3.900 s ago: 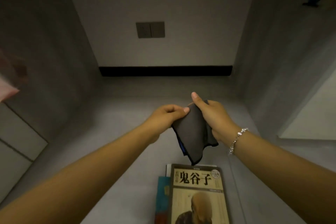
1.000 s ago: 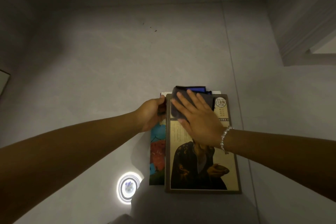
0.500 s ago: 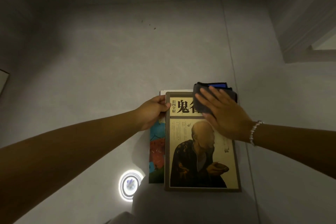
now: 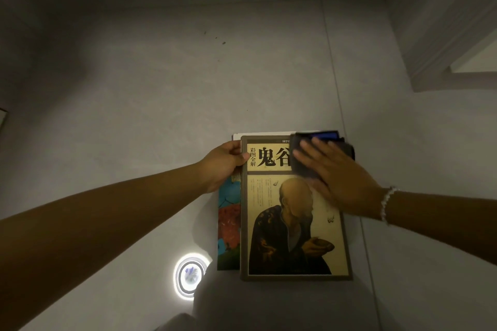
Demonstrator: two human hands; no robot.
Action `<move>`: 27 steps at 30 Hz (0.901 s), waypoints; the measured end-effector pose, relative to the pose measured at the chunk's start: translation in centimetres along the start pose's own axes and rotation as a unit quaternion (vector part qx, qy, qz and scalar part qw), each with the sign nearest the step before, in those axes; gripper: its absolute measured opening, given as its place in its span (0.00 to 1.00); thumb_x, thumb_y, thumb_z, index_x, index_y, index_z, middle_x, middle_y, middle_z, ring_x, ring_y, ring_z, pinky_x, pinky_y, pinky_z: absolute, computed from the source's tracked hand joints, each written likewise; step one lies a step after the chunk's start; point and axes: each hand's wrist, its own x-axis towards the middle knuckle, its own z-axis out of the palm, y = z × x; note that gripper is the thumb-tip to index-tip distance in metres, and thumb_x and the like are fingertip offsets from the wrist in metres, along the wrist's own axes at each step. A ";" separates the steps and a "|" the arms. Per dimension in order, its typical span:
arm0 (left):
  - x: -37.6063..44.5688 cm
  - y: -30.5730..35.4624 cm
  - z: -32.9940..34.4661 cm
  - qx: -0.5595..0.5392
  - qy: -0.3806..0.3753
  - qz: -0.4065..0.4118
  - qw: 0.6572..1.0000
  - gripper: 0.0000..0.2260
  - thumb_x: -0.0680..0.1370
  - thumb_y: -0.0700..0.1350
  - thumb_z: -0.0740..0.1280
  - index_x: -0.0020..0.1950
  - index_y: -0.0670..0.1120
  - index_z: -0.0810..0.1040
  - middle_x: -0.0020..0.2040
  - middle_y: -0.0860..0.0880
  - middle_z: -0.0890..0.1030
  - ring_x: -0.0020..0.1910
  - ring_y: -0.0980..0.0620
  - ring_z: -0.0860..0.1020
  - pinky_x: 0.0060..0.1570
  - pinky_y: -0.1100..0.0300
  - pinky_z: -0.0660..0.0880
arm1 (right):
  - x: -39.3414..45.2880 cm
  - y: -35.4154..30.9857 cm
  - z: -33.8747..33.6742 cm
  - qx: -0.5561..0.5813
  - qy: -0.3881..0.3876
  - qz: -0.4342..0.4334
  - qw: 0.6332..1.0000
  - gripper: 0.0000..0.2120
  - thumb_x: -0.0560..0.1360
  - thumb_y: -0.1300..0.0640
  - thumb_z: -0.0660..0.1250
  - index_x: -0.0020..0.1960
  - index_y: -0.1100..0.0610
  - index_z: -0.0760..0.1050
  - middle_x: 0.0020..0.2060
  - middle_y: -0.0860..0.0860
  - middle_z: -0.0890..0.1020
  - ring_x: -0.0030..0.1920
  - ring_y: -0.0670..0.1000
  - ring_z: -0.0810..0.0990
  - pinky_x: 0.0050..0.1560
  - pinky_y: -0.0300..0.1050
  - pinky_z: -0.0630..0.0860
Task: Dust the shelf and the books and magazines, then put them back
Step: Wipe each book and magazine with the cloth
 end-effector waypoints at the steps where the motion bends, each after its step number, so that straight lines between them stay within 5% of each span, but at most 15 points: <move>1: 0.0 0.0 0.0 0.002 0.002 -0.001 1.000 0.14 0.81 0.38 0.60 0.66 0.44 0.71 0.52 0.48 0.81 0.50 0.52 0.79 0.55 0.55 0.76 | 0.7 0.3 -0.1 0.011 0.011 0.039 0.999 0.28 0.80 0.40 0.37 0.76 0.52 0.49 0.75 0.54 0.58 0.76 0.53 0.49 0.74 0.47 0.41; 7: -0.2 0.3 0.2 0.010 0.009 -0.008 1.000 0.13 0.81 0.38 0.60 0.66 0.44 0.71 0.51 0.49 0.81 0.50 0.52 0.79 0.51 0.58 0.76 | 1.3 -1.8 0.7 0.009 0.031 0.083 0.996 0.27 0.79 0.45 0.45 0.76 0.54 0.51 0.74 0.56 0.60 0.75 0.55 0.49 0.75 0.52 0.44; 19: -0.2 0.4 0.4 0.020 0.024 -0.018 0.999 0.14 0.81 0.37 0.60 0.66 0.42 0.71 0.58 0.44 0.79 0.55 0.49 0.77 0.56 0.54 0.74 | -2.6 -7.6 1.6 -0.065 -0.053 -0.221 0.972 0.24 0.81 0.42 0.37 0.74 0.46 0.55 0.72 0.45 0.62 0.74 0.51 0.55 0.74 0.53 0.52; 22: -0.2 0.5 0.5 0.021 0.025 -0.016 0.999 0.14 0.81 0.37 0.59 0.67 0.42 0.71 0.58 0.44 0.79 0.55 0.49 0.77 0.57 0.54 0.74 | -1.4 -6.7 0.4 -0.062 -0.077 -0.190 0.977 0.24 0.81 0.43 0.38 0.74 0.46 0.57 0.72 0.45 0.63 0.73 0.50 0.57 0.72 0.54 0.52; 25: 0.0 0.4 0.4 0.027 0.025 -0.019 0.999 0.15 0.81 0.37 0.59 0.67 0.42 0.70 0.57 0.45 0.79 0.56 0.49 0.77 0.60 0.53 0.74 | -0.8 -7.4 0.6 0.000 -0.073 -0.112 0.991 0.23 0.81 0.42 0.39 0.75 0.46 0.51 0.74 0.47 0.57 0.75 0.50 0.50 0.75 0.49 0.40; 27: 0.0 0.3 0.4 0.023 0.022 -0.021 0.999 0.15 0.81 0.37 0.59 0.68 0.41 0.70 0.56 0.45 0.79 0.56 0.49 0.77 0.59 0.53 0.74 | -1.0 -8.6 1.2 -0.018 -0.057 -0.084 0.995 0.23 0.82 0.42 0.39 0.74 0.46 0.54 0.73 0.47 0.58 0.74 0.50 0.51 0.75 0.50 0.46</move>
